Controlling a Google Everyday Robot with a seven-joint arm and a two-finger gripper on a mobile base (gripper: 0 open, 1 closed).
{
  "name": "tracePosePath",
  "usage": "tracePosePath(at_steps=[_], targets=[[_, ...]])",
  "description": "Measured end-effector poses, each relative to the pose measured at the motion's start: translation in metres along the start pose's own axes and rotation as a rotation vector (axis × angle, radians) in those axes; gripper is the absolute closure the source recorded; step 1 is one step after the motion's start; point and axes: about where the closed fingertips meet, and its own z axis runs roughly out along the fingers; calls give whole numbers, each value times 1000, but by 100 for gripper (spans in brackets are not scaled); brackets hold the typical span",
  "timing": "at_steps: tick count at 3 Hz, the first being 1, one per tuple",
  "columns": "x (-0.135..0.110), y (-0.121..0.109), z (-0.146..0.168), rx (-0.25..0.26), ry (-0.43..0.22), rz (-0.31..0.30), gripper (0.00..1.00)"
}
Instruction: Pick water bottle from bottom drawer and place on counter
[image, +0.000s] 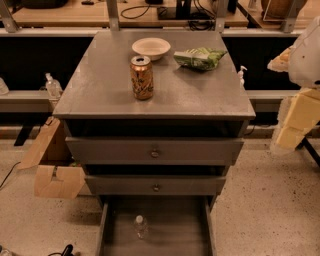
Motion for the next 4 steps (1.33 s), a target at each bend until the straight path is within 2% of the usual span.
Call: tracePosePath(at_steps=[1, 2, 3, 4], targets=[[0, 0, 0, 0, 0, 0, 0], [6, 6, 30, -9, -100, 34, 0], [22, 37, 85, -43, -245, 67, 0], [38, 68, 144, -43, -400, 117, 0]])
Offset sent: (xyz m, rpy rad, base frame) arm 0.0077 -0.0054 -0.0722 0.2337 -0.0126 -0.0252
